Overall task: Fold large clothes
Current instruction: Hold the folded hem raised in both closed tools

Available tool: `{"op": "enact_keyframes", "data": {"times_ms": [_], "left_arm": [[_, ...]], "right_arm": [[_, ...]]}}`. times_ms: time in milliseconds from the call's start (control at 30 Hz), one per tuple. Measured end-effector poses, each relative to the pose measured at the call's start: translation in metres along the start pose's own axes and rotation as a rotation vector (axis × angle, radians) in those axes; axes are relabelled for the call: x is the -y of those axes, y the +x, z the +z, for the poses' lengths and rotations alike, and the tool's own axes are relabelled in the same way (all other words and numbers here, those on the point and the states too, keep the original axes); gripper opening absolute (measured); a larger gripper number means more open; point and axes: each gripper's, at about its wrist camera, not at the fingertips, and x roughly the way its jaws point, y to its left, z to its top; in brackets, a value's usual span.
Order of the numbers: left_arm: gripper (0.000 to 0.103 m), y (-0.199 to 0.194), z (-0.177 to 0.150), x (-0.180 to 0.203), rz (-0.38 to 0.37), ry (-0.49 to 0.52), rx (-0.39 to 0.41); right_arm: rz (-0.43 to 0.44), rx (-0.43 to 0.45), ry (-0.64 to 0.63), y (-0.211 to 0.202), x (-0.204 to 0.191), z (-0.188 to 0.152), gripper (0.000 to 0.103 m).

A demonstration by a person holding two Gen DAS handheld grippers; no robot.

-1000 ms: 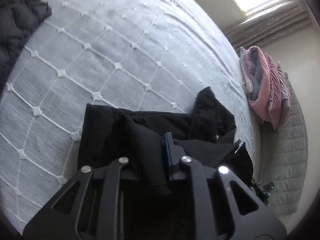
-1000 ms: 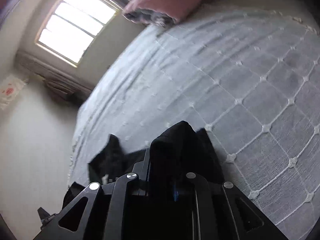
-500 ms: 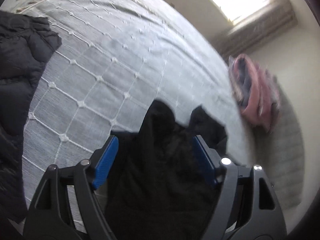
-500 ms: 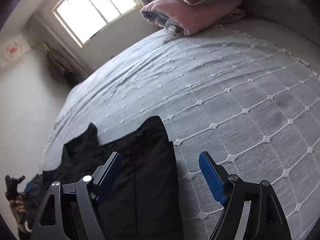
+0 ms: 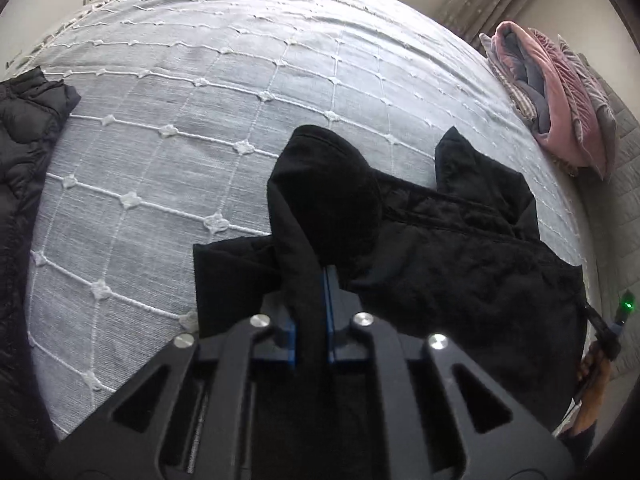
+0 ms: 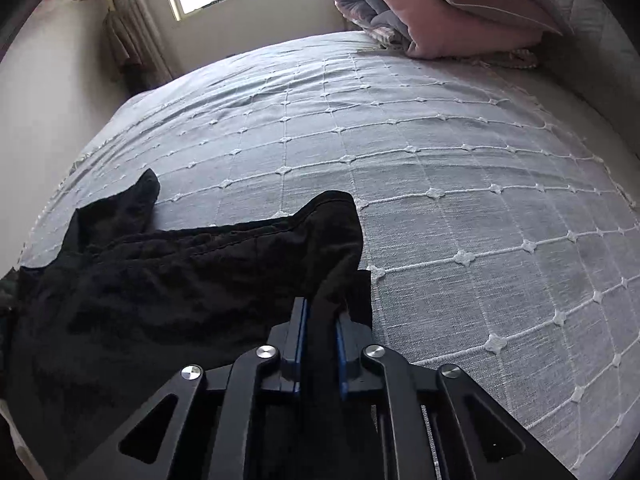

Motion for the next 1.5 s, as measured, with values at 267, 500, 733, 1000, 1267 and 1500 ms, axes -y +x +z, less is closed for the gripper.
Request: {"op": "enact_keyframes", "data": {"times_ms": [267, 500, 733, 1000, 1267, 1500], "left_arm": [[0.006, -0.049, 0.004, 0.015, 0.002, 0.005, 0.151], [0.006, -0.105, 0.034, 0.045, -0.012, 0.004, 0.301], [0.006, -0.075, 0.090, 0.048, 0.050, -0.091, 0.310], [0.006, 0.048, 0.102, 0.028, 0.205, -0.165, 0.164], [0.006, 0.093, 0.076, 0.016, 0.248, -0.140, 0.154], [0.006, 0.044, 0.088, 0.018, 0.197, -0.181, 0.256]], "right_arm": [[0.005, 0.125, -0.011, -0.041, -0.013, 0.008, 0.005], [0.022, 0.251, -0.007, -0.078, -0.033, 0.036, 0.005], [0.028, 0.325, 0.073, -0.078, -0.044, 0.085, 0.004], [-0.020, 0.249, 0.210, -0.001, -0.037, 0.113, 0.004], [-0.121, 0.067, 0.220, 0.100, -0.028, 0.071, 0.004], [-0.085, 0.133, 0.232, 0.076, -0.019, 0.075, 0.004]]}}
